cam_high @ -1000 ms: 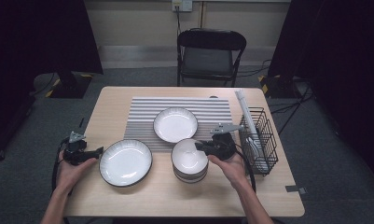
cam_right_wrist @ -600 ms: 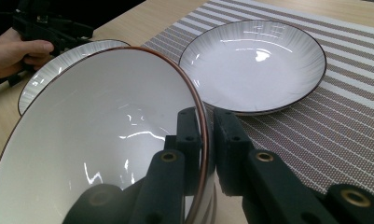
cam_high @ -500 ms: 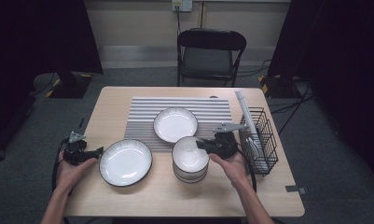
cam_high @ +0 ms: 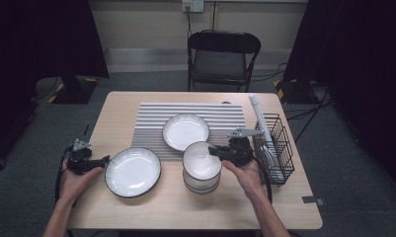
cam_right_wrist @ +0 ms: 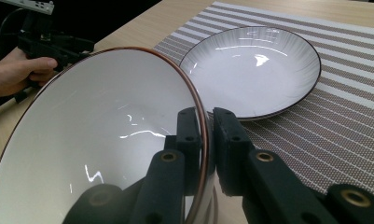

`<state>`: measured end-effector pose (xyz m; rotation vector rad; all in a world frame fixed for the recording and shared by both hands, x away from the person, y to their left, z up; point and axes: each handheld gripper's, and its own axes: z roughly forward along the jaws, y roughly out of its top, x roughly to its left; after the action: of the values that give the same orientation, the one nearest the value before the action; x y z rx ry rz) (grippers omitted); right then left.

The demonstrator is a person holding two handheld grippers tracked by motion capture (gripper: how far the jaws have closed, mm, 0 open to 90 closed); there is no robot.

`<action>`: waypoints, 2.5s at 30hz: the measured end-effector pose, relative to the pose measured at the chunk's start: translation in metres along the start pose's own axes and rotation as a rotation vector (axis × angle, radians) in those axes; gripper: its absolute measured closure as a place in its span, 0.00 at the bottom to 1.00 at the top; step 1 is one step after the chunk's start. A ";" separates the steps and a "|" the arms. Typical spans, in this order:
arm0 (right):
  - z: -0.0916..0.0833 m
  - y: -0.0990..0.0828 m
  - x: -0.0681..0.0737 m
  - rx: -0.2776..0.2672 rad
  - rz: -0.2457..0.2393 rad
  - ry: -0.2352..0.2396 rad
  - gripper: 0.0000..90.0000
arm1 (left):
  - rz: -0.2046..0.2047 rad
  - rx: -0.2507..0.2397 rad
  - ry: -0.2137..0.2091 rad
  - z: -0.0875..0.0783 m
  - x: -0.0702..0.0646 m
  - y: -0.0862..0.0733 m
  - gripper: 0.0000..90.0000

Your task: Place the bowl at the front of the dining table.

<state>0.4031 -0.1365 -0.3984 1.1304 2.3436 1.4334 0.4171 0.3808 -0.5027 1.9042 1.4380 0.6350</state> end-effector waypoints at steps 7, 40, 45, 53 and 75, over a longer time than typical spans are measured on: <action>-0.003 0.006 -0.001 -0.022 0.012 -0.014 0.91 | -0.002 -0.001 -0.001 0.000 0.000 0.000 0.22; 0.005 0.032 0.007 -0.057 0.036 -0.024 0.91 | 0.000 0.004 0.002 0.001 0.000 0.001 0.20; 0.006 0.037 0.008 -0.071 0.043 -0.027 0.91 | 0.000 0.004 0.002 0.001 0.000 0.001 0.20; 0.008 0.045 0.009 -0.080 0.041 -0.031 0.91 | 0.000 0.003 0.002 0.001 0.000 0.001 0.20; 0.012 0.072 0.005 -0.108 0.037 -0.092 0.91 | 0.000 0.004 0.000 0.001 0.000 0.001 0.20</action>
<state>0.4426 -0.1063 -0.3444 1.1896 2.1671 1.4685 0.4188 0.3802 -0.5028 1.9077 1.4396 0.6323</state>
